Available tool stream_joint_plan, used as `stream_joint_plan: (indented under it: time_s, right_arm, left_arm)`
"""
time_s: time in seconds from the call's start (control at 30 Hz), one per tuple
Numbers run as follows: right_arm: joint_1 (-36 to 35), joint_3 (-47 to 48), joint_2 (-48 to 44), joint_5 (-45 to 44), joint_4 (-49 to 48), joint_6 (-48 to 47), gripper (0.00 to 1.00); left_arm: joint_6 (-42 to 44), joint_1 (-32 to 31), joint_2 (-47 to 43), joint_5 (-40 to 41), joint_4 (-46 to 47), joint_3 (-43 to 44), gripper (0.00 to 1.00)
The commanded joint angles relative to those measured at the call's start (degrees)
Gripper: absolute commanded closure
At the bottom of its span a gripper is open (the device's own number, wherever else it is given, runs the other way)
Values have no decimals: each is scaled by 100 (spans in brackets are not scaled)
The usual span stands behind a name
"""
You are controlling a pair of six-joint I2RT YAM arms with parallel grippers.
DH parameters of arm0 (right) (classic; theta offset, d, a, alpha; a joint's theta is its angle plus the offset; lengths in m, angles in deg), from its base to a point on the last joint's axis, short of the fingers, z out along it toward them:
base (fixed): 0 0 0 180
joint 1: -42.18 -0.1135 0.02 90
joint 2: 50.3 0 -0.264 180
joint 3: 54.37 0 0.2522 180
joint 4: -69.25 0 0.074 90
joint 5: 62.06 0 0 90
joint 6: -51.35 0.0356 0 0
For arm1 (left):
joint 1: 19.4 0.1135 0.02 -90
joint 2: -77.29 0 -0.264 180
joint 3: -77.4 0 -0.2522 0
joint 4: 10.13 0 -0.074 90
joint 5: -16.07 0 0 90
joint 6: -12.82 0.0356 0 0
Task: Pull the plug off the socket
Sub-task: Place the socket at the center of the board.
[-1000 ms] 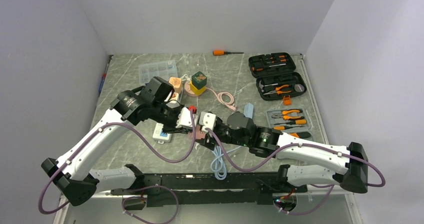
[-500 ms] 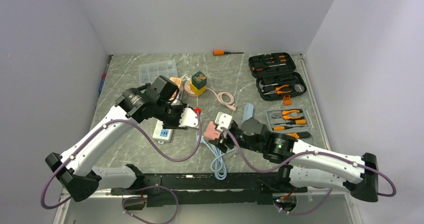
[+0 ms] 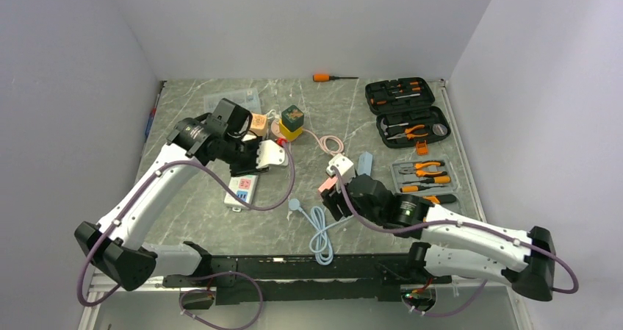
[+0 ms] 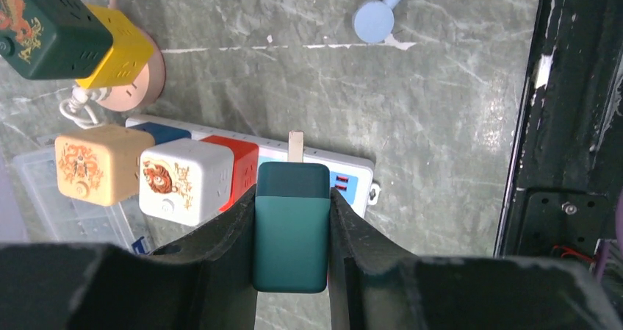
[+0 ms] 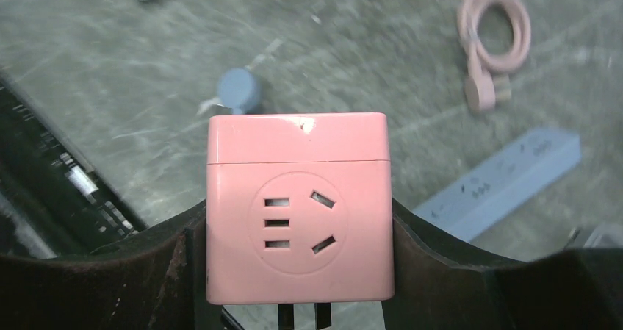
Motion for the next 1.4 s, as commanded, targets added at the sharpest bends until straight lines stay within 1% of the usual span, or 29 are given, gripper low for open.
stream_joint_plan:
  time_s: [0.0,0.07,0.13,0.27,0.43,0.57,0.67,0.73,0.83,0.97,1.07,1.17,1.27,1.37]
  right_arm:
    - [617,77,579,-365,375,1679,100]
    - [961,58,815,-325,627,2348,100]
    - [1271,-28,1071,-96,778,2790,100]
    - [1447,-209,1382,5,880,3270,100]
    - [1679,-407,1534,-36,1122,3891,100]
    - [1992,-619,1824,308,858,3957,100]
    - [2479,-697,2194,447,659,3962,100]
    - [2850,-677,2437,420,572,3897,100]
    - [3467,-393,2677,274,670,3655,100]
    - [3881,-17,2696,-42,847,3276,100]
    - [3909,211,2760,-31,922,2901,100]
    - [3768,195,2915,167,976,2828,100]
    - [3377,-68,2915,157,997,3040,100]
    - [2776,-197,2742,-70,1230,3550,100]
  left_arm:
    - [-541,19,249,-616,319,268,100]
    - [-809,-7,436,-841,379,312,100]
    - [-1032,-121,651,-923,388,398,100]
    - [-1177,-511,988,-782,344,491,100]
    - [-1198,-756,1104,-923,404,485,100]
    - [-1186,-850,1266,-1056,371,479,99]
    - [-1165,-897,1340,-1105,407,441,99]
    - [-1154,-902,1368,-1128,418,441,99]
    - [-1130,-904,1372,-1137,450,432,98]
    - [-1083,-907,1346,-1179,492,279,97]
    - [-1170,-907,1319,-1298,697,16,96]
    - [-1402,-901,1375,-1469,1000,-96,92]
    - [-1653,-904,1621,-1629,1203,12,88]
    - [-1874,-904,1900,-1749,1394,217,86]
